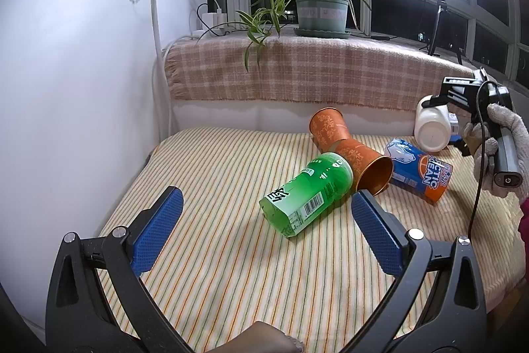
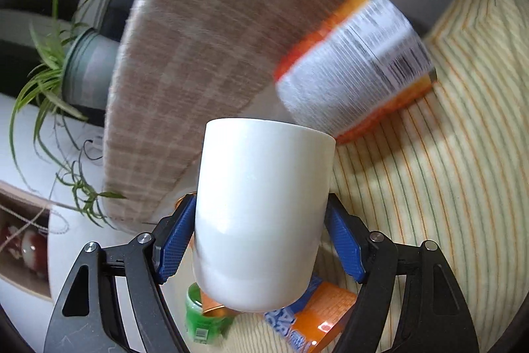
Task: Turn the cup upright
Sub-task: 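Lift the white cup and rotate it upright with the right gripper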
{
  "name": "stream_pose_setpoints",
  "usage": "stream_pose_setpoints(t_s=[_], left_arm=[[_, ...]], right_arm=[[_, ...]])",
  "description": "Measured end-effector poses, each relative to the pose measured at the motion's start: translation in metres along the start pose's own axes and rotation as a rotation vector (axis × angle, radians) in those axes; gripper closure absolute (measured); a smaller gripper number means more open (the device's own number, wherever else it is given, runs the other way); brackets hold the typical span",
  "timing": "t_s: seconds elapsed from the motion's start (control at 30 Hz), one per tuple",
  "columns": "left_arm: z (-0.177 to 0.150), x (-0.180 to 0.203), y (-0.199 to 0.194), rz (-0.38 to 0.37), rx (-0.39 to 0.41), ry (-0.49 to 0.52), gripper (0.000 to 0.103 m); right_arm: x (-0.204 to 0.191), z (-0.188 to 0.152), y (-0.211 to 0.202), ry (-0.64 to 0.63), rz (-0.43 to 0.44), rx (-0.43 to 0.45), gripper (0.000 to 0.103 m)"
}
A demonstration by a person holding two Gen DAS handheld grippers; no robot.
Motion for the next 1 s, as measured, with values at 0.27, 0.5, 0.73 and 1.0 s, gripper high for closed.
stream_pose_setpoints(t_s=[0.27,0.5,0.73,1.0], left_arm=[[-0.002,0.003,-0.008,-0.054,-0.032,-0.008,0.0],[-0.01,0.01,-0.006,-0.159,-0.116,-0.035,0.0],[-0.017,0.012,-0.008,-0.243,-0.184,-0.073,0.0],[-0.023,0.012,-0.015,-0.287,-0.223,-0.109,0.0]], right_arm=[[-0.038,-0.023,-0.042,-0.189,0.011,0.007,0.027],[-0.063,-0.071,-0.072,-0.358,0.011,-0.042,0.027],[-0.066,-0.132,-0.072,-0.448,-0.008,-0.153,0.027],[-0.045,-0.189,-0.053,-0.543,-0.074,-0.244,0.027]])
Point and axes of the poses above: each gripper's, at about its wrist camera, not at the fingertips, and y roughly the way its jaws point, x to its right, z to its top, the point moved 6 cm from there along y, roughly the way its jaws point, and after that the axes turned 4 degrees about x, right-handed, at the moved point
